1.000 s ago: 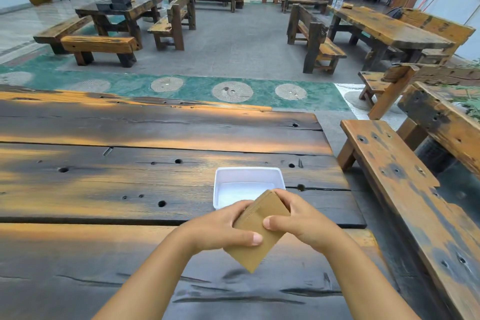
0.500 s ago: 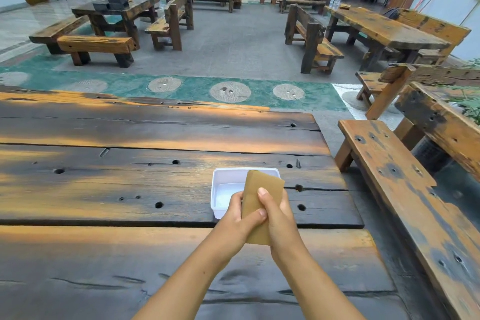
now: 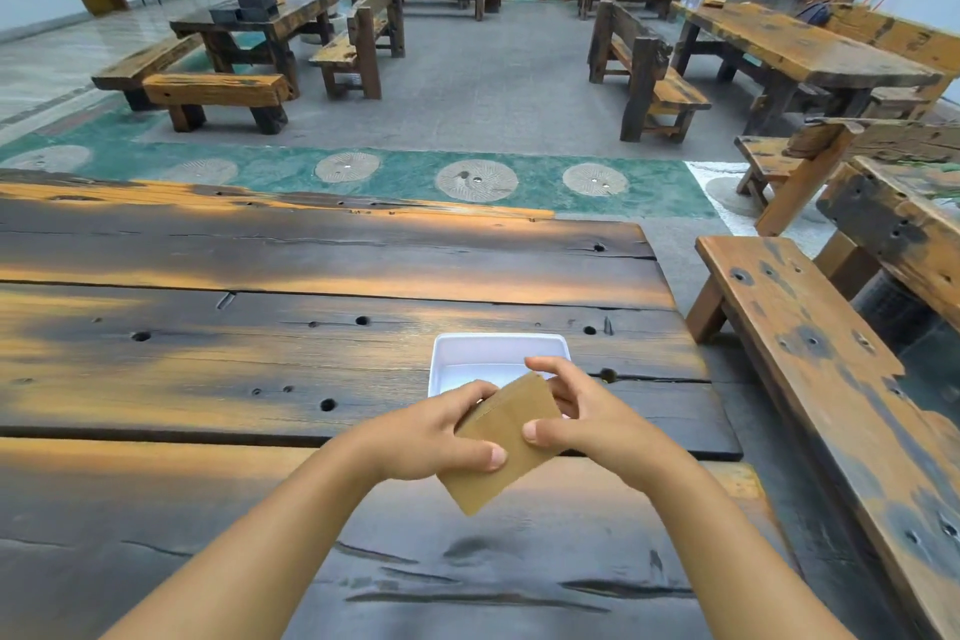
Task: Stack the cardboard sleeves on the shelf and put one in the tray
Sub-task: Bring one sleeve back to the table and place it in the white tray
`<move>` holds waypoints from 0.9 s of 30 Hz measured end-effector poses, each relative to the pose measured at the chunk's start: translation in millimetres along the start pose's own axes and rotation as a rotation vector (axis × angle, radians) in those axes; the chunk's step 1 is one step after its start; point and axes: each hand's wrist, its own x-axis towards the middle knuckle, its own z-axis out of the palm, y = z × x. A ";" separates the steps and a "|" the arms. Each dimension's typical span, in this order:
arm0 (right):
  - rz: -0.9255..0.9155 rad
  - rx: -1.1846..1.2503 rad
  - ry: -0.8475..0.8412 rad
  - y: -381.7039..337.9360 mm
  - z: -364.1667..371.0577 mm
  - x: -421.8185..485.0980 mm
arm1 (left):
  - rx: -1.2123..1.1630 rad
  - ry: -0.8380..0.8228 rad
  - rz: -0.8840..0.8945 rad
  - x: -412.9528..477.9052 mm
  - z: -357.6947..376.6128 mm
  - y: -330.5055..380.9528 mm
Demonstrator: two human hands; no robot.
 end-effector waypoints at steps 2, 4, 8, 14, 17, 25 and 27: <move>0.013 -0.064 -0.041 2.5 -4.7 3.7 | 0.122 -0.064 -0.037 7.5 -7.1 5.3; 0.014 -0.006 -0.013 14.3 0.7 9.3 | 0.150 -0.055 -0.071 15.6 -11.5 4.2; 0.033 0.151 0.101 34.7 11.6 25.2 | -0.018 0.103 -0.139 29.9 -11.0 -11.1; 0.087 0.253 0.259 45.6 22.2 61.8 | -0.561 0.439 -0.183 56.2 -4.8 -45.7; 0.101 0.289 0.389 51.3 23.4 81.6 | -0.805 0.611 -0.202 82.7 9.8 -51.4; 0.199 0.263 0.499 81.8 9.8 135.3 | -1.197 0.654 -0.287 151.0 18.8 -74.7; 0.218 0.263 0.480 89.2 1.4 145.5 | -1.137 0.620 -0.292 163.5 10.5 -81.3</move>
